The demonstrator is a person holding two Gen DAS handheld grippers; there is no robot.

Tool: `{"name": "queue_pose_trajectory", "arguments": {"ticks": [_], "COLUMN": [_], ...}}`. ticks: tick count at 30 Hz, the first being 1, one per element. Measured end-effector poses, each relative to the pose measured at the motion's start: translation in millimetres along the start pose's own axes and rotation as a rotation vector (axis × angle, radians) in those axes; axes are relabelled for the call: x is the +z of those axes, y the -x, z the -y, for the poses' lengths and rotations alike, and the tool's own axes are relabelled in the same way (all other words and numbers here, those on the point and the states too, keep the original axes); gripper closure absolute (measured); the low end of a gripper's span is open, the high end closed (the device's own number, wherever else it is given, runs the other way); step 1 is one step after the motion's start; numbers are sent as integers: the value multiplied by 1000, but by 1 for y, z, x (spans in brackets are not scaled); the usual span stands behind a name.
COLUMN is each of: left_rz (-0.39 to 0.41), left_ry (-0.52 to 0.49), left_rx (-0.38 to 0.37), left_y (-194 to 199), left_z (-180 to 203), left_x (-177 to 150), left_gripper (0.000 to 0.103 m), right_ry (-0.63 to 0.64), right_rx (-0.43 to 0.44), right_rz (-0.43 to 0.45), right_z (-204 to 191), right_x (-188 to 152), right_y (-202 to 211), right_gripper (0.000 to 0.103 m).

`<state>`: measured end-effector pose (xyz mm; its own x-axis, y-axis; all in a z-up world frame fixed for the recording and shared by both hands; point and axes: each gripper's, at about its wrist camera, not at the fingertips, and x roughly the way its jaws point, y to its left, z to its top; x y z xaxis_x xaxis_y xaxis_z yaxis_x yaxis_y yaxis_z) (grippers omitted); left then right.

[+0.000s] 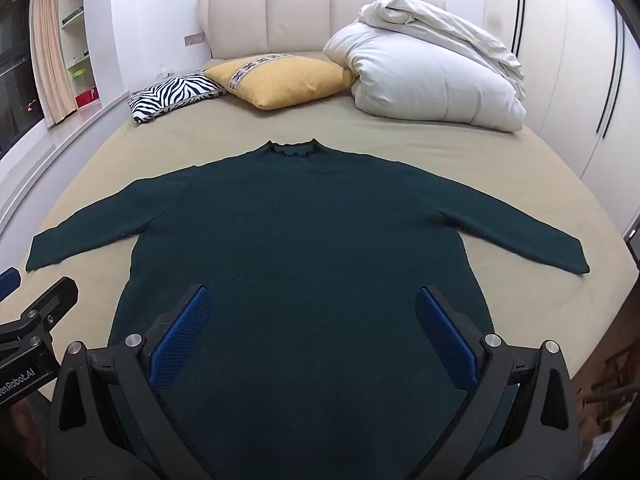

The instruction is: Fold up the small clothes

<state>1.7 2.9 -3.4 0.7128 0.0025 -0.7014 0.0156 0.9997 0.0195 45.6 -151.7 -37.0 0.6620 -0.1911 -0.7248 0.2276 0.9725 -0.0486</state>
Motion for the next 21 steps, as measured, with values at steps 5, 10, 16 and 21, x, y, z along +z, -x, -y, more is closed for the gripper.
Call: {"name": "queue_pose_trajectory", "arguments": {"ticks": [5, 10, 16, 21], "left_rz": [0, 0, 0, -1], "left_ry": [1, 2, 3, 3], "left_rx": [-1, -1, -2, -1], "left_y": [0, 0, -1, -1], "left_z": [0, 0, 0, 0], "left_x": [0, 0, 0, 0], "left_gripper": [0, 0, 0, 0], "right_ry": [0, -1, -1, -1], "right_rx": [2, 3, 5, 3], "right_rz": [-2, -3, -5, -6], "right_z": [-1, -2, -1, -2], "right_x": [0, -1, -1, -1], "right_y": [0, 0, -1, -2], "right_gripper": [0, 0, 0, 0]}}
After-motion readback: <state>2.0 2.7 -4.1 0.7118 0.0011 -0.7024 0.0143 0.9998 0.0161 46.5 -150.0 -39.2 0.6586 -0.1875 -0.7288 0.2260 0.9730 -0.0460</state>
